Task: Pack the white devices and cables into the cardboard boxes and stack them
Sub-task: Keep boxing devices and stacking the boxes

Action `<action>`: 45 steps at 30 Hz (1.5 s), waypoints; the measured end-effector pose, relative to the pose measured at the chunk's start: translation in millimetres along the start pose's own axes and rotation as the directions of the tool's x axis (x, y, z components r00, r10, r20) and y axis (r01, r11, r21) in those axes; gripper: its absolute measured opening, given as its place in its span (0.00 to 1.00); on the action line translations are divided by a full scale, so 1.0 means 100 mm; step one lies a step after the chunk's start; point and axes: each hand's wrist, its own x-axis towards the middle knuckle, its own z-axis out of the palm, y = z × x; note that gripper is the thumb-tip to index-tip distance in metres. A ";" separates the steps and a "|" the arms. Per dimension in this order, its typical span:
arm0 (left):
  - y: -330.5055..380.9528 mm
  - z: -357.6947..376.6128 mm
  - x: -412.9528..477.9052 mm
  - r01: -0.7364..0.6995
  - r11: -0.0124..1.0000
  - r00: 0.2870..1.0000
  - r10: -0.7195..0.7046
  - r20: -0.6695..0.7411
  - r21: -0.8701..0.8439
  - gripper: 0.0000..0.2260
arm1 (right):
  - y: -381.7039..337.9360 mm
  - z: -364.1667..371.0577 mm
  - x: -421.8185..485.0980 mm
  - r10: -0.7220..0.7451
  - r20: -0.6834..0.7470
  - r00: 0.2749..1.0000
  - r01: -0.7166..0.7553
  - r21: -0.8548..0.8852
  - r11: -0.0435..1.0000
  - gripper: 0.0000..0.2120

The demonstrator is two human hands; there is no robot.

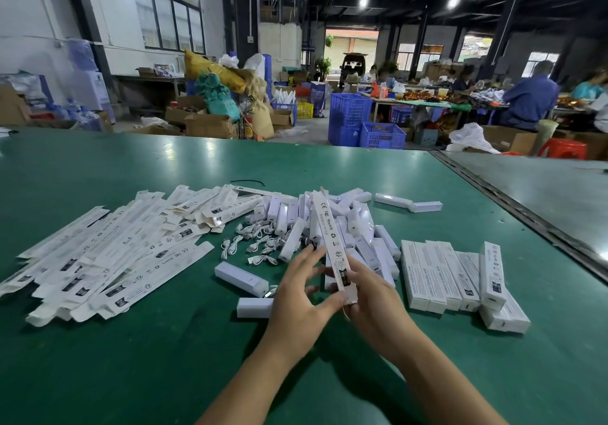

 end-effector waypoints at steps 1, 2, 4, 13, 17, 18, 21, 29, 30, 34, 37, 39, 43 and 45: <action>0.00 0.00 0.00 0.002 0.999 1.000 -0.002 0.005 0.035 0.30 | 0.01 -0.01 0.00 -0.006 -0.014 1.000 0.006 -0.017 1.000 0.20; 0.00 0.00 0.00 0.006 0.997 1.000 -0.006 -0.001 0.076 0.30 | 0.02 -0.01 -0.01 -0.014 -0.044 0.999 0.012 -0.040 0.999 0.17; -0.01 -0.01 0.00 -0.007 0.988 1.000 0.011 -0.024 0.155 0.30 | 0.05 -0.03 -0.01 -0.028 -0.120 0.992 0.020 -0.070 0.997 0.14; -0.03 -0.05 0.03 -0.108 0.970 0.984 0.135 -0.114 0.218 0.32 | 0.10 -0.10 0.02 -0.053 -0.053 0.997 0.049 -0.060 0.997 0.20; -0.04 -0.09 0.04 -0.117 0.971 0.985 0.140 -0.102 0.206 0.25 | 0.11 -0.19 0.04 -0.059 0.048 0.997 0.065 -0.142 0.988 0.23; -0.04 -0.09 0.05 -0.111 0.970 0.987 0.133 -0.090 0.216 0.23 | 0.11 -0.20 0.04 -0.061 0.069 0.996 0.073 -0.192 0.979 0.22; -0.03 -0.12 0.07 -0.079 0.983 0.994 0.091 -0.061 0.167 0.26 | 0.14 -0.20 0.03 -0.127 0.063 0.990 0.142 -0.399 0.906 0.21; -0.04 -0.15 0.09 -0.103 0.992 0.988 0.110 -0.112 0.069 0.14 | 0.16 -0.14 -0.01 -0.331 -0.041 0.943 0.226 -0.652 0.724 0.15; -0.05 -0.15 0.09 -0.110 0.990 0.985 0.120 -0.121 0.083 0.12 | 0.15 -0.13 -0.01 -0.328 -0.054 0.943 0.220 -0.636 0.739 0.15; -0.07 -0.15 0.08 -0.156 0.981 0.977 0.171 -0.128 0.118 0.11 | 0.14 -0.10 -0.01 -0.322 -0.107 0.941 0.196 -0.604 0.773 0.15; -0.06 -0.13 0.06 -0.133 0.986 0.981 0.146 -0.125 0.101 0.18 | 0.16 -0.08 -0.02 -0.386 -0.142 0.912 0.215 -0.634 0.743 0.11; -0.06 -0.13 0.06 -0.109 0.992 0.984 0.116 -0.135 0.056 0.13 | 0.17 -0.06 -0.04 -0.418 -0.080 0.905 0.258 -0.678 0.688 0.08; -0.03 -0.14 0.07 -0.118 0.993 0.978 0.113 -0.177 -0.018 0.07 | 0.09 -0.07 -0.11 -0.457 0.193 0.868 0.414 -0.790 0.453 0.13; -0.03 -0.14 0.08 -0.121 0.993 0.977 0.115 -0.178 -0.019 0.08 | 0.06 -0.10 -0.11 -0.409 0.285 0.867 0.439 -0.826 0.355 0.20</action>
